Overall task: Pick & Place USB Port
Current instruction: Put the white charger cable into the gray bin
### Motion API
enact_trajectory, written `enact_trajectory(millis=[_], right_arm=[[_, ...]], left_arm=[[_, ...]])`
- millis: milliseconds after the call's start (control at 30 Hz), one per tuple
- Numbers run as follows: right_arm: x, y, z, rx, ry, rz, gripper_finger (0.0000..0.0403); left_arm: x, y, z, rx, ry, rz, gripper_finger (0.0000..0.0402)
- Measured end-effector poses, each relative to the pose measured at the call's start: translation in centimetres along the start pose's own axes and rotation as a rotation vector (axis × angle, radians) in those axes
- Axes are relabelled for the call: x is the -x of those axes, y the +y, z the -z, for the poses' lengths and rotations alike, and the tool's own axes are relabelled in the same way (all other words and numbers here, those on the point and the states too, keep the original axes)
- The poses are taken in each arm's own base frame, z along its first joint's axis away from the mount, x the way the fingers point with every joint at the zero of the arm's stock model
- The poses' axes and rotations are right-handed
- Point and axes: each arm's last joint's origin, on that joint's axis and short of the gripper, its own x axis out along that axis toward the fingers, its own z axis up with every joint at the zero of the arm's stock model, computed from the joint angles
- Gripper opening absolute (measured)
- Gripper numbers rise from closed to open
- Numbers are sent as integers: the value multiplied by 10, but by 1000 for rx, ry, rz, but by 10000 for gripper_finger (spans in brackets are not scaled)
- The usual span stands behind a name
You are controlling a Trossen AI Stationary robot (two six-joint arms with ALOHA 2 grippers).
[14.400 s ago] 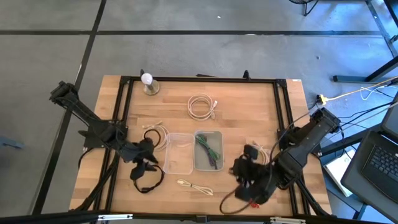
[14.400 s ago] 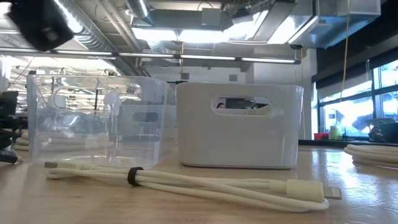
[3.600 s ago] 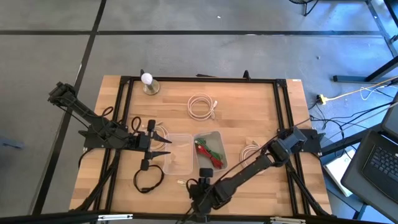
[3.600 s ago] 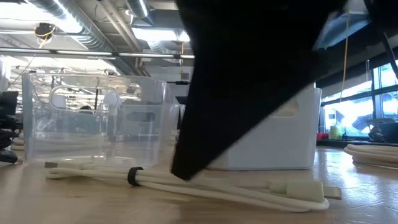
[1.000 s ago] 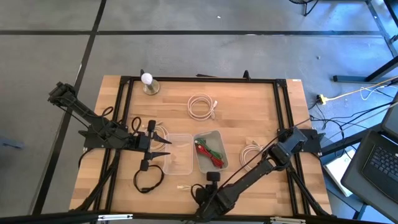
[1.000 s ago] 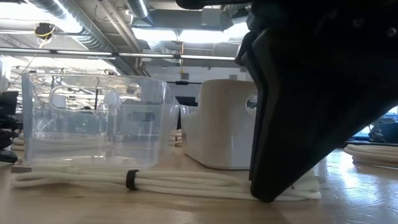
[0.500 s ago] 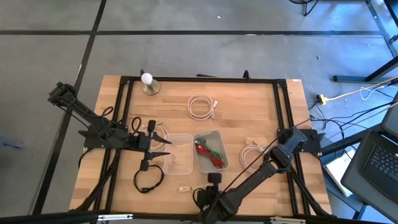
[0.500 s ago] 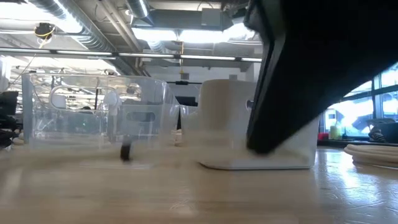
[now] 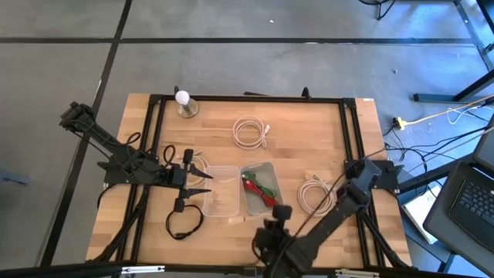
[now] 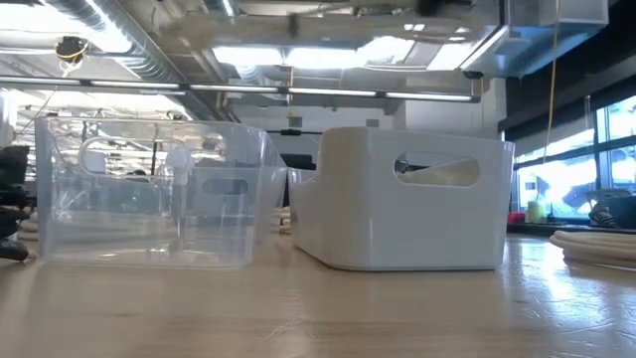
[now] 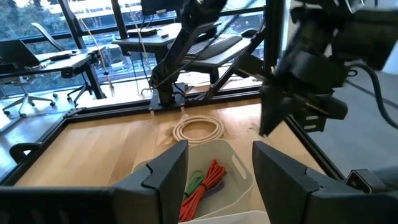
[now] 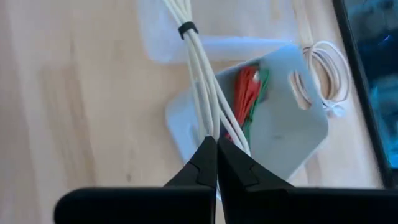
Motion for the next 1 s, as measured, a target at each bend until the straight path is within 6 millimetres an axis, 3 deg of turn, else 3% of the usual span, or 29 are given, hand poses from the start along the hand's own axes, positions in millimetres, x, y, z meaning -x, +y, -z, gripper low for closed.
enact_trajectory(millis=[333,533,700,1000], right_arm=[[-37,-89,-60,-329,192,-97,0],[-65,-137,-77,-515,325,-141,0],[-78,-149,-80,-563,352,-126,0],[-99,-138,-59,-507,425,-26,0]], left_arm=[[0,0,0,29,3,0,173],[0,-2,2,37,15,50,173],[0,-2,9,79,88,61,173],[7,-9,21,144,196,45,173]])
